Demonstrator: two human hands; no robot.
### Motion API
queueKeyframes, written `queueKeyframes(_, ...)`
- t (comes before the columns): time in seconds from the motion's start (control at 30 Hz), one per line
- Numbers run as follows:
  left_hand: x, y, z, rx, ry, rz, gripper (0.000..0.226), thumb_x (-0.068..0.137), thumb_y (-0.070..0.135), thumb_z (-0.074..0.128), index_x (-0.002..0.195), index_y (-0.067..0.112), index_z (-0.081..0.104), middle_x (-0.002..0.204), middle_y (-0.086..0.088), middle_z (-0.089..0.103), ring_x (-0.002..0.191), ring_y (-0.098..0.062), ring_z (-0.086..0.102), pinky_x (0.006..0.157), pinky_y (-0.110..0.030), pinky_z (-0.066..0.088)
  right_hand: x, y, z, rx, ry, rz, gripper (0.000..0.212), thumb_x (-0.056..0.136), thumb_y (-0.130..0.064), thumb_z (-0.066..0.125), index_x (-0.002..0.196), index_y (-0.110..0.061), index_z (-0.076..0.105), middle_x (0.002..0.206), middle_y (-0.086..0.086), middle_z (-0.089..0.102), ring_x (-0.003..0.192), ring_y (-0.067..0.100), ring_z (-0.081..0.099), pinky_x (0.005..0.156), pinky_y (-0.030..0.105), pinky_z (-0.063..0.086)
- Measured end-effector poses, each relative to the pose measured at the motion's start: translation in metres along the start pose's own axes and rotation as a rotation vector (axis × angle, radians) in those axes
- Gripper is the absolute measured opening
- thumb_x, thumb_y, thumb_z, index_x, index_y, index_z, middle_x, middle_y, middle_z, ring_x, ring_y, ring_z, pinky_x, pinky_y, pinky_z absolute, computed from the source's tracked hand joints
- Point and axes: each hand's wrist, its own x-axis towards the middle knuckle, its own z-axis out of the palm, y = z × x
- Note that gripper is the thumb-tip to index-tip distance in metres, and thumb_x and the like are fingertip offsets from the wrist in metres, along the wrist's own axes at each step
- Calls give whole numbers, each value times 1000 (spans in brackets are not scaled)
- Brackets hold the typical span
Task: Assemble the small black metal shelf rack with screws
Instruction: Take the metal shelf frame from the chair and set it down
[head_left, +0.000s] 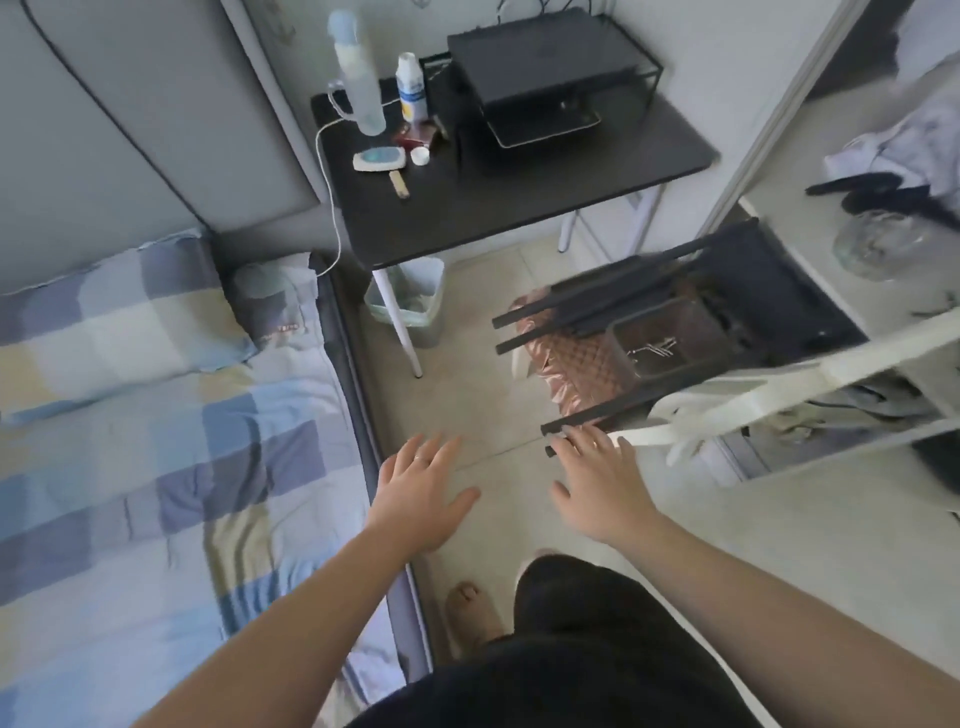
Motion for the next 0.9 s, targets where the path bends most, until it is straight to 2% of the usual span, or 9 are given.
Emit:
queueKeyframes(0.3,132,-14,-38,118,-135,135,72,95,66,36,157,38,13,167,6,14,153,-24,9,122,-48,13,82,14,-3,205,-12,236,54,100,-42,47,151,-30,30,158,-4,31,149,21,23,118,51,27)
queueKeyframes(0.5,226,-1,-62,217,-230,216,73,96,66,37,157,36,12,167,5,14,153,-25,12,120,-50,18,140,35,0,408,-88,437,61,99,-40,48,155,-28,28,160,-2,30,147,24,27,115,52,31)
queueKeyframes(0.67,291,10,-75,257,-366,278,74,97,59,44,159,31,13,167,1,14,152,-28,19,118,-49,25,162,46,8,613,-148,634,64,96,-36,55,153,-29,29,156,-1,37,142,25,34,111,50,37)
queueKeyframes(0.8,343,19,-74,225,-465,307,72,98,48,52,158,25,19,165,-1,22,147,-27,29,117,-44,30,172,51,19,747,-168,829,72,96,-37,57,157,-27,21,160,2,32,145,29,31,112,52,37)
queueKeyframes(0.9,385,24,-66,111,-533,220,71,98,41,56,156,20,24,159,-5,33,142,-29,38,113,-44,36,180,50,32,865,-135,1006,77,95,-39,58,159,-26,18,162,4,30,145,31,31,110,53,36)
